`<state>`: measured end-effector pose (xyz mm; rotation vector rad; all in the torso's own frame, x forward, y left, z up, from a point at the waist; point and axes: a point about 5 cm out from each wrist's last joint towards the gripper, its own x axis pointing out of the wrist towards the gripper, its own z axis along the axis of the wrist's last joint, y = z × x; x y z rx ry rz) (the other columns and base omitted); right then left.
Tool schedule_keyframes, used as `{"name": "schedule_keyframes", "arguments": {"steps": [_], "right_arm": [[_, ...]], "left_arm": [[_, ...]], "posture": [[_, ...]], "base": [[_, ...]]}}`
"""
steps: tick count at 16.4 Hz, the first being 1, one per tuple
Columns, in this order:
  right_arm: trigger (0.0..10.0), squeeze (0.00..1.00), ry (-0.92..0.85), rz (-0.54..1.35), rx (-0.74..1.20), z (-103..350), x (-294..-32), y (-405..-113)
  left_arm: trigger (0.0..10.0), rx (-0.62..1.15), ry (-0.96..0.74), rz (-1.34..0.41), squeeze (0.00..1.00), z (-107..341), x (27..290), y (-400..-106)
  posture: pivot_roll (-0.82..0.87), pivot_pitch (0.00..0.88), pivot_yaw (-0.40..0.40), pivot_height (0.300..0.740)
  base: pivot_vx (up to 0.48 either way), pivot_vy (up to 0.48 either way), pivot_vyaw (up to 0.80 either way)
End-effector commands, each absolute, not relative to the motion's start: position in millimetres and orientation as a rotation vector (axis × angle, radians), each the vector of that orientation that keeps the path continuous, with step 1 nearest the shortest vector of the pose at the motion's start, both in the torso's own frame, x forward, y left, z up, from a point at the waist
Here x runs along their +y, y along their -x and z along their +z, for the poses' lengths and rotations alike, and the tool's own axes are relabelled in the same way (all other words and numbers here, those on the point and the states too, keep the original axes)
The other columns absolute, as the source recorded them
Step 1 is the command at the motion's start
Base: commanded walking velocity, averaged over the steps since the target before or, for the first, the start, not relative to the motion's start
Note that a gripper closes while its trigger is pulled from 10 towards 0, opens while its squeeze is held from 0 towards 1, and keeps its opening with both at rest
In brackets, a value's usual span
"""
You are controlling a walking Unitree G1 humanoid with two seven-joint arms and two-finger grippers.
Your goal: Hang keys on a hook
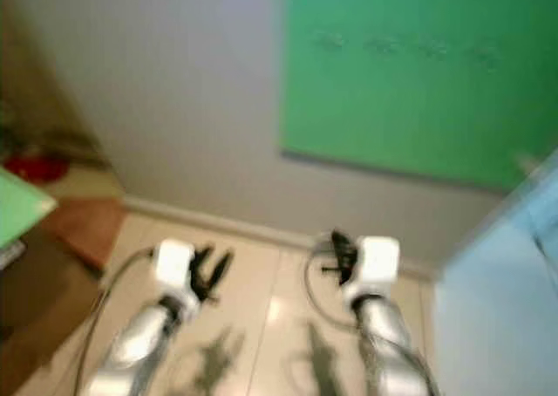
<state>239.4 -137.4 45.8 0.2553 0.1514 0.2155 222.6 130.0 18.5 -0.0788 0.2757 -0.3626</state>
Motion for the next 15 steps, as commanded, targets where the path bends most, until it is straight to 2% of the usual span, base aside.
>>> {"name": "schedule_keyframes", "arguments": {"steps": [1, 15], "right_arm": [[10.0, 0.0, -0.237, 0.201, 0.18, 40.9, -148.6, -232.5], [10.0, 0.0, -0.281, 0.208, 0.155, 47.4, -146.3, -232.0]], "left_arm": [[10.0, 0.249, 0.091, -0.383, 0.0, 25.3, 122.1, -227.4], [10.0, 0.243, 0.085, -0.388, 0.0, 29.7, 123.5, -226.9]], "posture": [[0.03, 0.104, 0.003, 0.74], [0.03, 0.113, 0.01, 0.74]], "base": [[0.375, 0.0, 0.0], [0.396, 0.0, 0.0]]}}
